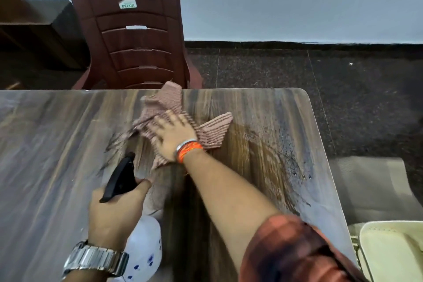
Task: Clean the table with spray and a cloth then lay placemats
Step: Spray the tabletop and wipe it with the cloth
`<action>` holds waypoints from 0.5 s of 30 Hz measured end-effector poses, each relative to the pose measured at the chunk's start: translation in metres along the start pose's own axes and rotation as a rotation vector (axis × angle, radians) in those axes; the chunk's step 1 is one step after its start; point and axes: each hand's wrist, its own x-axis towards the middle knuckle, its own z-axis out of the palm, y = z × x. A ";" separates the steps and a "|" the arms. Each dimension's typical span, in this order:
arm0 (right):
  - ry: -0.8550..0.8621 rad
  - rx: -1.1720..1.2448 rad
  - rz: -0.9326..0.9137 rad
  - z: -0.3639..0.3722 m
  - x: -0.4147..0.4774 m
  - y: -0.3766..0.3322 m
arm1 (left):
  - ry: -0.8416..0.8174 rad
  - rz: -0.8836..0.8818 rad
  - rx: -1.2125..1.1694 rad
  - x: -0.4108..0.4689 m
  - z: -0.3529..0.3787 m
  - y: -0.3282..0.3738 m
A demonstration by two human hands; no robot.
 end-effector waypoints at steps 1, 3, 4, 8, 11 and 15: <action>0.078 -0.012 0.102 -0.004 0.002 0.026 | -0.021 0.051 -0.026 0.003 0.003 -0.003; 0.164 -0.027 0.394 -0.022 -0.013 0.084 | -0.058 0.037 -0.030 0.001 0.007 -0.002; 0.171 -0.028 0.530 -0.032 -0.028 0.116 | -0.055 0.012 -0.016 -0.003 0.010 0.001; 0.222 0.036 0.945 -0.049 -0.098 0.199 | -0.105 -0.006 -0.071 -0.011 0.022 0.005; 0.262 0.068 1.120 -0.052 -0.120 0.204 | -0.133 0.010 -0.104 -0.018 0.025 0.007; 0.128 -0.008 0.906 -0.039 -0.114 0.153 | -0.125 0.019 -0.071 -0.031 0.025 0.006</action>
